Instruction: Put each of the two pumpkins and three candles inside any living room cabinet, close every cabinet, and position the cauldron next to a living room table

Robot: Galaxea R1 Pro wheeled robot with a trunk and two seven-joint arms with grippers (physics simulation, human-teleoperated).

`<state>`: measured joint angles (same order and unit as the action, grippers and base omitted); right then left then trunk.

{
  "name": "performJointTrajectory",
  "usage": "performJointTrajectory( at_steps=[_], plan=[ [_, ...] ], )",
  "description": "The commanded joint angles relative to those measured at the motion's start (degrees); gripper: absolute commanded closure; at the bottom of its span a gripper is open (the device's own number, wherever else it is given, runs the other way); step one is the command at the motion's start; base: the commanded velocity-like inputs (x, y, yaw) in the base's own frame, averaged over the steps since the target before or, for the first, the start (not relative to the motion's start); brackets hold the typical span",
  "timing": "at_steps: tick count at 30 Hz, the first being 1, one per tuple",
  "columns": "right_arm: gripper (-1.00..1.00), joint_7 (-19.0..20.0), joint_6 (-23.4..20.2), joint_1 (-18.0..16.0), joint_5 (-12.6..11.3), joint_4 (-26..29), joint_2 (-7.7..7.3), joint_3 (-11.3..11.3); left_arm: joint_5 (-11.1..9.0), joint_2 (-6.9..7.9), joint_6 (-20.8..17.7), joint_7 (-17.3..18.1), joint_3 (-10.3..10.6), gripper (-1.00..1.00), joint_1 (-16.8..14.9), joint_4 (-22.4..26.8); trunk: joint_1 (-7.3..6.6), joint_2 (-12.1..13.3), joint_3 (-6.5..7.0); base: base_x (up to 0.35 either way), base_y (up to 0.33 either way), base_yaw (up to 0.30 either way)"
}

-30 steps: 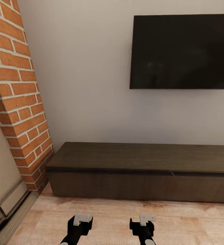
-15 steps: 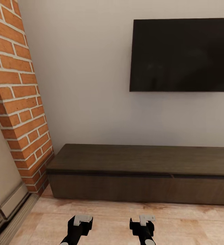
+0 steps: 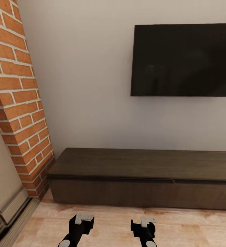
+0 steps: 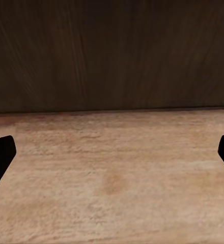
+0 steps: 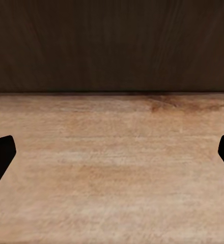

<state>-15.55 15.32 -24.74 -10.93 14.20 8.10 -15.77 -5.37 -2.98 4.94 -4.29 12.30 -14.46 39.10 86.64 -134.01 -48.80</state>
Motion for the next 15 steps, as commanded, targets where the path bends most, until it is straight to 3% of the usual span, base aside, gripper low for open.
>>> performJointTrajectory(
  at_steps=[1, 15],
  plan=[
    [-1.00, -0.27, 0.24, -0.04, -0.59, -0.05, -0.02, -0.42, -0.58, 0.06, -0.21, -0.45, 0.36, -1.00, -0.04, 0.14, -0.24, 0.39, 0.13, 0.000, 0.000, 0.000],
    [-1.00, -1.04, 0.05, -0.04, -1.07, 0.07, -0.02, 0.10, -0.79, 0.16, -7.29, -0.63, 0.23, -1.00, 0.09, 3.96, -3.31, 6.01, 2.64, 0.000, 0.000, 0.000]
  ],
)
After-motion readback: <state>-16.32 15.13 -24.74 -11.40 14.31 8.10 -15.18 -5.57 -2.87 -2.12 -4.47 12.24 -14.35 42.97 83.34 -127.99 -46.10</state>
